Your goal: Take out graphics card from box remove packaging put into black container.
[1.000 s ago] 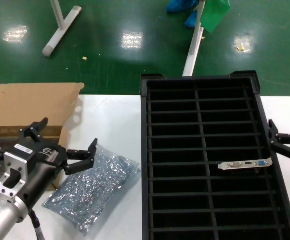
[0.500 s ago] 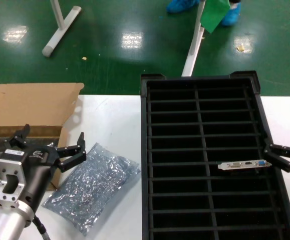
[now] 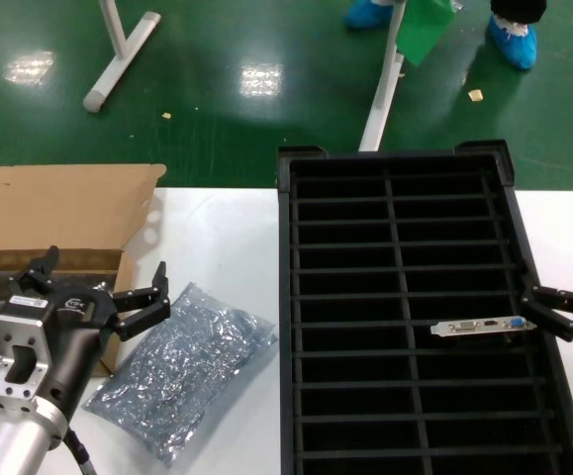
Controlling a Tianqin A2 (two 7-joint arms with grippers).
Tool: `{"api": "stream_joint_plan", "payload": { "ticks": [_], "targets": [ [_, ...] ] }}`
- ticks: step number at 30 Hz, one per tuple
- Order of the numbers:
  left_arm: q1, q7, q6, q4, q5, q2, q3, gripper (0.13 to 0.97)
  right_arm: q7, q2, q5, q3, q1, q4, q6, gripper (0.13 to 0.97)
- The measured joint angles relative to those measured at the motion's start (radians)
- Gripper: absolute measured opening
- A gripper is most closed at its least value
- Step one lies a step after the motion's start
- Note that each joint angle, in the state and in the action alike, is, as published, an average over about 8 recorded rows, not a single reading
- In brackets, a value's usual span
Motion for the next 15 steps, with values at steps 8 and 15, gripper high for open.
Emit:
{"api": "stream_joint_plan", "payload": {
  "ticks": [8, 15],
  "targets": [
    [0.0, 0.0, 0.0, 0.0, 0.0, 0.0, 0.0, 0.966, 0.0, 0.0, 0.0, 0.0, 0.0, 0.0, 0.0, 0.966],
    [0.0, 0.0, 0.0, 0.0, 0.0, 0.0, 0.0, 0.966, 0.0, 0.0, 0.0, 0.0, 0.0, 0.0, 0.0, 0.966]
  ]
}}
